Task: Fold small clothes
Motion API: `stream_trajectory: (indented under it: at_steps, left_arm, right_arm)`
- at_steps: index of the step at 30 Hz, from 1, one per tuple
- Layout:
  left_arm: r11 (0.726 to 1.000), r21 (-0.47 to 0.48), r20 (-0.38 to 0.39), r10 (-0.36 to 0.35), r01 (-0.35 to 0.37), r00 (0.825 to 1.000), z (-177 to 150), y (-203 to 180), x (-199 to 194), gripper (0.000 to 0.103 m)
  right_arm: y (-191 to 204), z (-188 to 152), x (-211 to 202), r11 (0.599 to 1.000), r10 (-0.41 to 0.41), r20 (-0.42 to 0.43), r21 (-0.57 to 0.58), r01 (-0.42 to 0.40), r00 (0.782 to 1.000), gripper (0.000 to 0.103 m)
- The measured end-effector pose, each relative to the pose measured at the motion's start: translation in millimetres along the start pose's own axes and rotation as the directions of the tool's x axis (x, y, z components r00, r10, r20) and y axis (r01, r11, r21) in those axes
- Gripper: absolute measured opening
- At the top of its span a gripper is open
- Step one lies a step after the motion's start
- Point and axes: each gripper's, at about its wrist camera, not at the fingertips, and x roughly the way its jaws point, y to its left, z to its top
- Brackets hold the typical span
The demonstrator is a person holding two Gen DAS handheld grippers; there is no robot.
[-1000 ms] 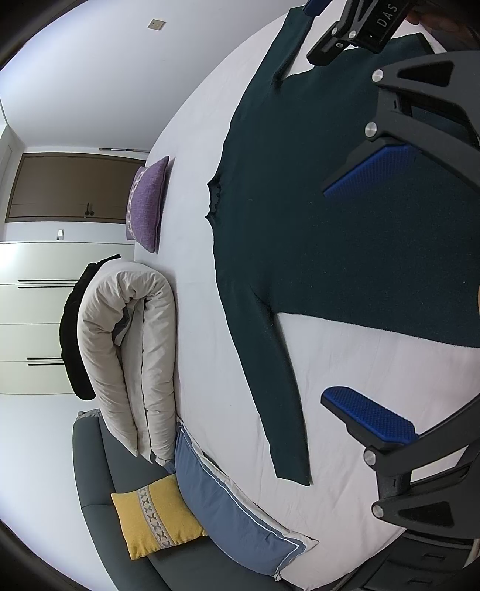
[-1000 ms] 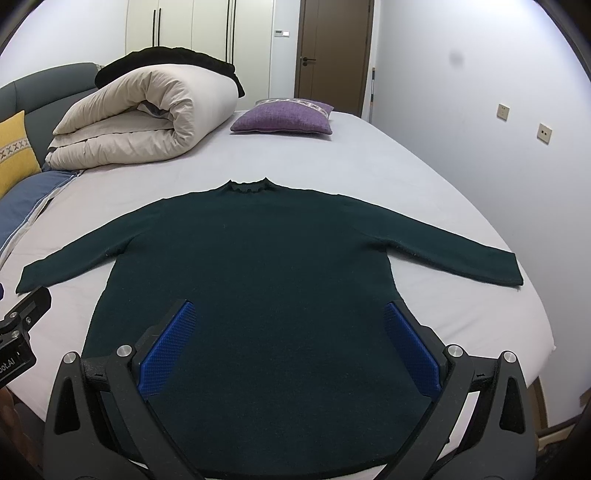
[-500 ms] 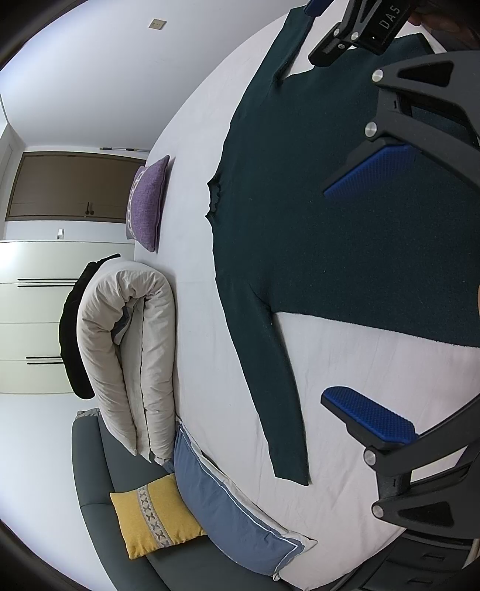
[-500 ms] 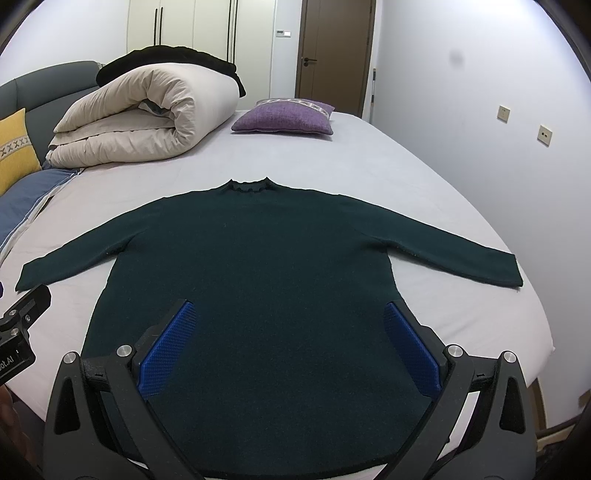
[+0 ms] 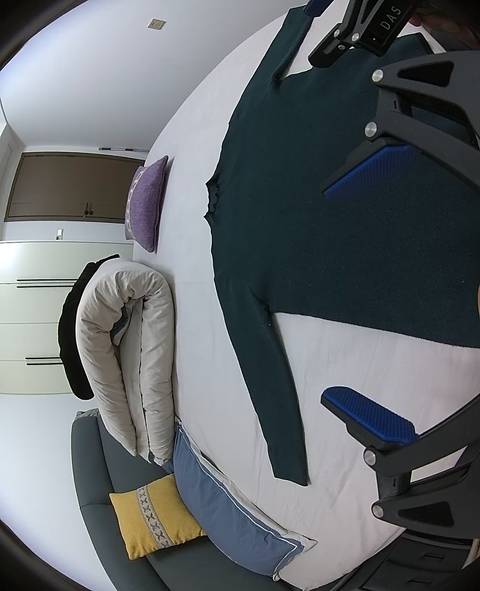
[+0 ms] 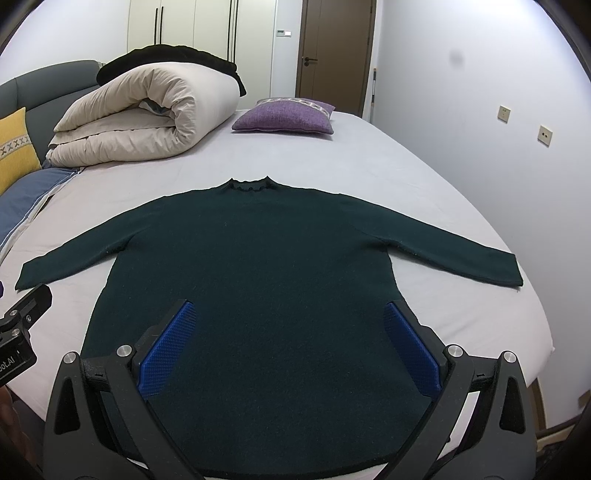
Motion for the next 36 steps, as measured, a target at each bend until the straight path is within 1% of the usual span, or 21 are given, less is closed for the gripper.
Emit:
stream_trajectory:
  at_steps: [24,31,32,34,36]
  left_arm:
    - [1.0,-0.002,-0.003,-0.001,0.001,1.0,-2.9,0.9,0.4,0.103]
    - [1.0,-0.009,-0.014,-0.016,0.016,1.0,-5.0,-1.1,6.0,0.103]
    - [1.0,-0.013,-0.022,-0.026,0.026,0.999,-4.2,-2.3,8.9,0.103]
    - [0.996,-0.039,-0.047,-0.076,0.074,0.996,-4.4,-2.5,16.0,0.103]
    - [0.989,-0.081,-0.085,-0.134,0.127,0.987,-3.7,-1.5,27.6,0.103]
  right_arm:
    - [2.8,0.1,0.8,1.0,0.0,-0.001,-0.004,0.0,1.0,0.103]
    - [2.1,-0.4,2.9,1.0,0.003,-0.006,-0.003,-0.003,1.0,0.103]
    - [1.5,-0.5,3.9,1.0,0.006,-0.008,-0.002,-0.006,1.0,0.103]
    - [-4.5,-1.1,8.9,0.999,0.035,-0.02,0.015,-0.034,0.999,0.103]
    - [-15.7,0.4,15.1,0.997,0.068,-0.028,0.05,-0.066,0.997,0.103]
